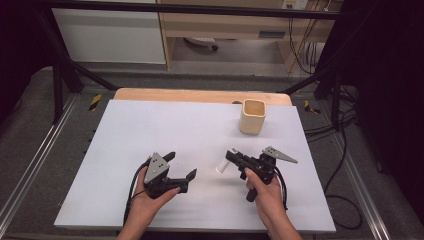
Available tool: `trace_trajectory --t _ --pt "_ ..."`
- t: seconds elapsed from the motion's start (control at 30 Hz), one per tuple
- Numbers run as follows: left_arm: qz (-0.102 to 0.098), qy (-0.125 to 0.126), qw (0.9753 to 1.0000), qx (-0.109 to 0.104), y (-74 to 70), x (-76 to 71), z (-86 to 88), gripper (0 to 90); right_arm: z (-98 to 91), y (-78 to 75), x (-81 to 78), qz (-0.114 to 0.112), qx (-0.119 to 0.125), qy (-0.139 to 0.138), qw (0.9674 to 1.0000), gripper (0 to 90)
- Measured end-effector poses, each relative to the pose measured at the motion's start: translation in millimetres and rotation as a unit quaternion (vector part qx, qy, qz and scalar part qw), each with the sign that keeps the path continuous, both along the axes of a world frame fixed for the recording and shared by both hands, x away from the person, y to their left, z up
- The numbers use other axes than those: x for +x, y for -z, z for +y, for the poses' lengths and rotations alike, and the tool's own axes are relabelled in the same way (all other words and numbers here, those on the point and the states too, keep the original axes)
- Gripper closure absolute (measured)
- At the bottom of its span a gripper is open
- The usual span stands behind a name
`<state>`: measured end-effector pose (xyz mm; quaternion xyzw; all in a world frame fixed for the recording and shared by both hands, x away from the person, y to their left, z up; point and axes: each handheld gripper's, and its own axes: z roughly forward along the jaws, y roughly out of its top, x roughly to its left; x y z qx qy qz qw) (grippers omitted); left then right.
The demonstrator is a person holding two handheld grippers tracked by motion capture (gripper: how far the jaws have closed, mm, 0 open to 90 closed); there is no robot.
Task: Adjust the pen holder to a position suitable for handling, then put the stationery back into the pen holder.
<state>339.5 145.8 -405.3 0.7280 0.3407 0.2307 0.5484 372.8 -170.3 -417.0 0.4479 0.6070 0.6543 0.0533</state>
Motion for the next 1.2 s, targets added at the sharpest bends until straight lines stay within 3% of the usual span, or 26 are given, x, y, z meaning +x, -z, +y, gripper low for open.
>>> trace_trajectory --t 0.27,0.5,0.93,1.07,1.2 --pt "-0.006 -0.031 0.9994 -0.013 -7.8 3.7 19.2 7.8 -7.8 -2.1 0.7 -0.014 -0.02 0.024 0.9994 70.9" --pt "0.013 -0.039 0.9991 -0.006 -3.3 0.0 32.0 6.8 -9.6 -3.4 1.5 -0.02 -0.031 0.028 0.9989 70.9" --pt "0.038 -0.055 0.9977 0.012 3.1 -26.5 53.7 6.8 -23.2 -8.6 0.3 -0.033 -0.038 0.049 0.9975 70.9" --pt "0.045 -0.067 0.9967 0.005 4.9 -21.8 57.2 6.8 -22.4 -10.7 0.5 -0.039 -0.051 0.053 0.9965 70.9" --pt "0.047 -0.072 0.9962 0.013 7.7 -19.0 57.4 6.9 -15.3 -17.3 1.6 -0.062 -0.091 0.052 0.9925 70.9"
